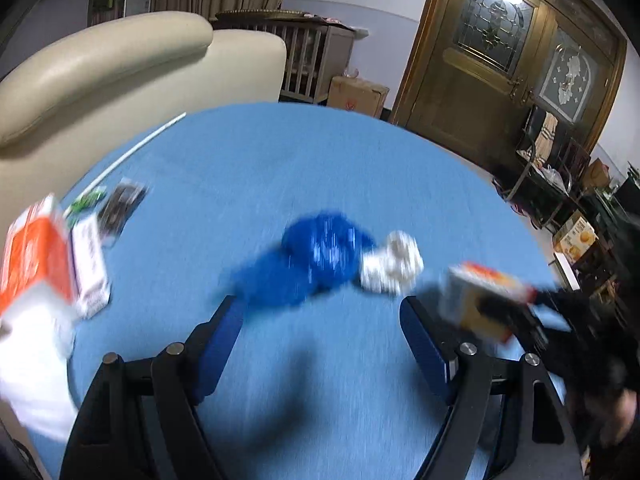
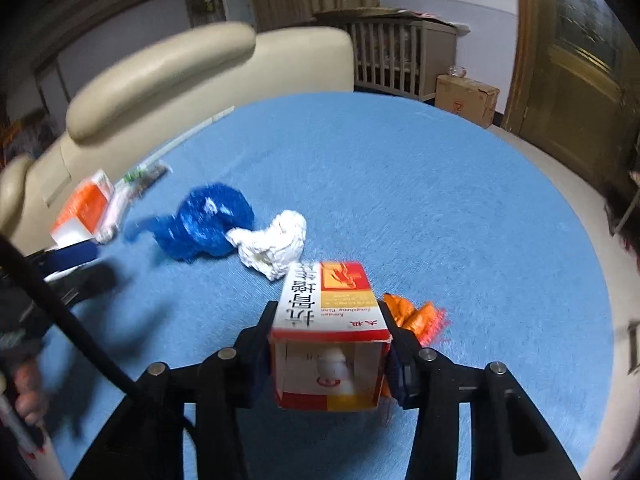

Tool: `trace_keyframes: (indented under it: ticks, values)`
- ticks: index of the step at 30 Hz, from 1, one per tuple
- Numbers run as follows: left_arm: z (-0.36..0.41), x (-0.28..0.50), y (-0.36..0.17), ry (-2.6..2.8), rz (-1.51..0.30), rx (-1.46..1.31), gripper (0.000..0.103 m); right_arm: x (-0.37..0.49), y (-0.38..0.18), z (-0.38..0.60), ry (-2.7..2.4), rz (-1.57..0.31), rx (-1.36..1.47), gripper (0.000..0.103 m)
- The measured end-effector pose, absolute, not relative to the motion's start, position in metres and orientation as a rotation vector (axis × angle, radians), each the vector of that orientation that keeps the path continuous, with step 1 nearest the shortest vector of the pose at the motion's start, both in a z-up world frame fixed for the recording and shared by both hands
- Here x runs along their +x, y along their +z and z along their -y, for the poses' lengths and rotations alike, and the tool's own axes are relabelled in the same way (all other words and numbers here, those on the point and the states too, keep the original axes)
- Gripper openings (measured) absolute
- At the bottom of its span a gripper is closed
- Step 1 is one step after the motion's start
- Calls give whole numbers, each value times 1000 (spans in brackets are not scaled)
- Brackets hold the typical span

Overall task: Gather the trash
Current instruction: 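Grasp the white-and-red medicine box with the right gripper while the left grasps the blue plastic bag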

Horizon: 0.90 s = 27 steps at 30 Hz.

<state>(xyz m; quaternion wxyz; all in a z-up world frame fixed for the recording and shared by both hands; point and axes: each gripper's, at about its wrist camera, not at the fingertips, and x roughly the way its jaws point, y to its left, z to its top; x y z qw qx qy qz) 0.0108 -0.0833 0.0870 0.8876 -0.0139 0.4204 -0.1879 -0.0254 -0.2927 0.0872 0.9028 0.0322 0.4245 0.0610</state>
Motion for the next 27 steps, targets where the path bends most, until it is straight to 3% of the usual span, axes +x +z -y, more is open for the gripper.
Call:
trace_keyframes:
  ticks: [15,17,19,21,27]
  values:
    - [108,93,42,-530,-999,106,81,-102,85,287,173,-855,215,49]
    - [110,94,35,-521,-1014,126,74,-105,77,282,172,-873,208,49]
    - [108,93,33,-522,-1013,122,57,-107,74,282,167,-877,221,49]
    - [105,88,37,-516,-1014,100,51,-108,75,282,159,-876,217,49]
    - [85,55,54,-434,-962,109,48,-113,81,279,141,-867,202,49]
